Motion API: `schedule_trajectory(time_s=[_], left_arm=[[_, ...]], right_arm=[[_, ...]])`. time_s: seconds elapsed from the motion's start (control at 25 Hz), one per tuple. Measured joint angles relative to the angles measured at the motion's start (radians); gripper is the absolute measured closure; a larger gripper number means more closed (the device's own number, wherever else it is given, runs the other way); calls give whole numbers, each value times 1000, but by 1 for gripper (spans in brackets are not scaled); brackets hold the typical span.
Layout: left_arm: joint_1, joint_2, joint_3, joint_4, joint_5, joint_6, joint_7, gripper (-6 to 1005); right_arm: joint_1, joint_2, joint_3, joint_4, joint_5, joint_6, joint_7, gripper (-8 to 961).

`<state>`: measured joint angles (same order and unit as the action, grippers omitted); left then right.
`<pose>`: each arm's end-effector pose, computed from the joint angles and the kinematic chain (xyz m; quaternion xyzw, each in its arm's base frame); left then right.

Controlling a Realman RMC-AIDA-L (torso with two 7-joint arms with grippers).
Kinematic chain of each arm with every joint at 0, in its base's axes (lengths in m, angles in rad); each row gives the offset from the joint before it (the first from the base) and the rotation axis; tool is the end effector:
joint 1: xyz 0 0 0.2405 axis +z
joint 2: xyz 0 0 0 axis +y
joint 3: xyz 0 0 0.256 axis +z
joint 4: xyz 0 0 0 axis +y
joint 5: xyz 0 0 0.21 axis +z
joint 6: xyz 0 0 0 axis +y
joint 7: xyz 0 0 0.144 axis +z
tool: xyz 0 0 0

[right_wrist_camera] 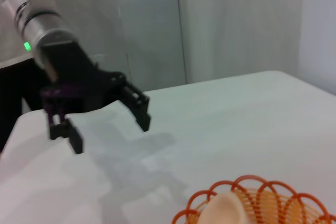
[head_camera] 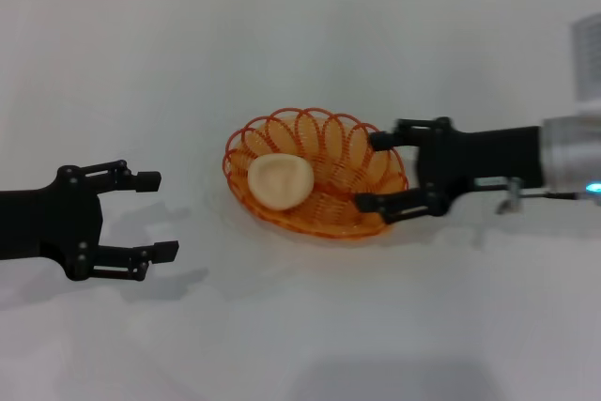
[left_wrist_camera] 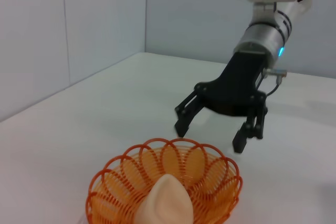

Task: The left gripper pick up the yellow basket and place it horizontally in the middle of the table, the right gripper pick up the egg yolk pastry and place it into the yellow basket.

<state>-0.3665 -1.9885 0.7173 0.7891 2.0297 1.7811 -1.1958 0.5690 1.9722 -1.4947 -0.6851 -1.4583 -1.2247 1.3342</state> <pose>-0.3030 0.2772 0.0491 -0.9688 -0.1159 -0.1891 0.1104 0.2069 0.3523 -0.0453 -0.9741 0.0899 0.1857 0.0930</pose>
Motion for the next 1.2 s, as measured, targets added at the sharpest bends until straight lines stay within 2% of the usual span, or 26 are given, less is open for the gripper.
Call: schedule_trajectory(time_s=[0.16, 0.36, 0.6, 1.2], left_arm=[[0, 1, 1, -1, 1, 5, 0, 112], [1, 1, -3, -2, 8, 3, 1, 112], [-5, 4, -5, -2, 14, 1, -8, 112], [-13, 14, -6, 2, 15, -2, -25, 112]], right_arm=[[-41, 0, 161, -8, -104, -142, -13, 67], [-66, -19, 274, -4, -175, -269, -22, 67], [-86, -29, 284, -12, -214, -326, -76, 67], [-107, -40, 320, -16, -251, -342, -120, 67]])
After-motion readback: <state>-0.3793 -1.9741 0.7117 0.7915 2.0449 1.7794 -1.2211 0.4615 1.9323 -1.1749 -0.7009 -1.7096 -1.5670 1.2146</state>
